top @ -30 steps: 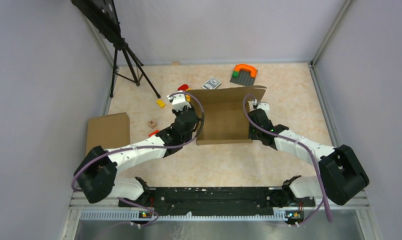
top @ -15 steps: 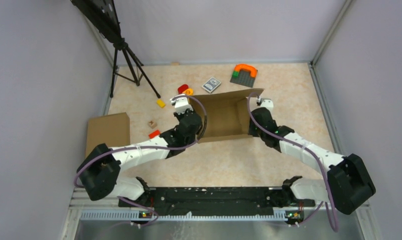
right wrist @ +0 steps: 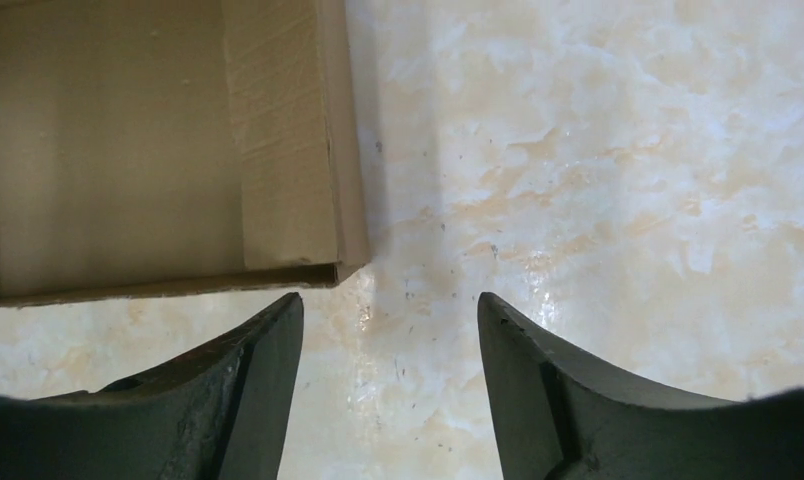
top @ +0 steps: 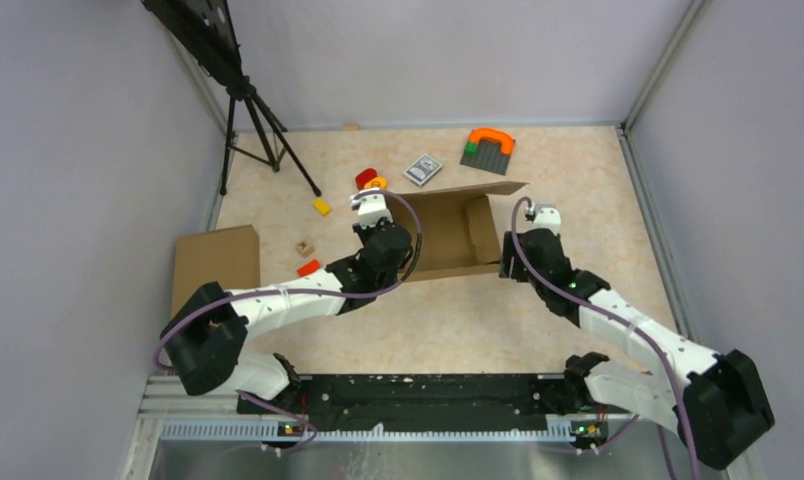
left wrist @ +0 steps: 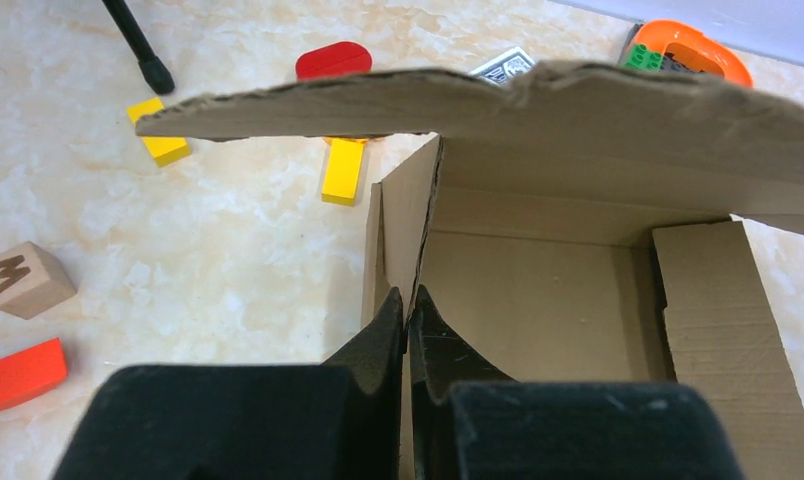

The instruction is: Fold the paper box

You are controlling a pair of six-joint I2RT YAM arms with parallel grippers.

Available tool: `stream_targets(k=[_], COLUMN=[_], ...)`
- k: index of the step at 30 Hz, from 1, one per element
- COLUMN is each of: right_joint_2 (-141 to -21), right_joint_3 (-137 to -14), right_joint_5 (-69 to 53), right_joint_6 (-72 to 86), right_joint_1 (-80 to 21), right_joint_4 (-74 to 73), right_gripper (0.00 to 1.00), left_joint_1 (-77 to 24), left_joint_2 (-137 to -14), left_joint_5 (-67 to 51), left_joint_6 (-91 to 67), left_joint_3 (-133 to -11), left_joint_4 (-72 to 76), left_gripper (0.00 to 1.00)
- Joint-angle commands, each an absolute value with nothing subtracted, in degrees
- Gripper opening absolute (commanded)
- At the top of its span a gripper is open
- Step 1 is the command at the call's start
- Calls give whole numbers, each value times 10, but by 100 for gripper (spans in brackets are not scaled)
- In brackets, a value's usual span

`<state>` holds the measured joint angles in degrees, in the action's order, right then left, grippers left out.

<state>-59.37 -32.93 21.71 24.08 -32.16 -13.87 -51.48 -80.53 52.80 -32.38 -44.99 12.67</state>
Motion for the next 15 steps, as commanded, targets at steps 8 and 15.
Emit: stream_targets(k=[8, 15], right_joint_2=[-400, -490], right_joint_3=[-244, -241], right_joint_5=[126, -85], right_joint_6=[178, 168], right_joint_1=[-222, -119], right_joint_4=[43, 208], right_gripper=[72, 83], left_joint_1=[-517, -515], left_joint_2=[-805, -800], left_joint_5=[537, 518], left_joint_6=[-301, -287], left_joint_3=[-510, -512], left_joint_4=[71, 73], left_gripper=[0, 0])
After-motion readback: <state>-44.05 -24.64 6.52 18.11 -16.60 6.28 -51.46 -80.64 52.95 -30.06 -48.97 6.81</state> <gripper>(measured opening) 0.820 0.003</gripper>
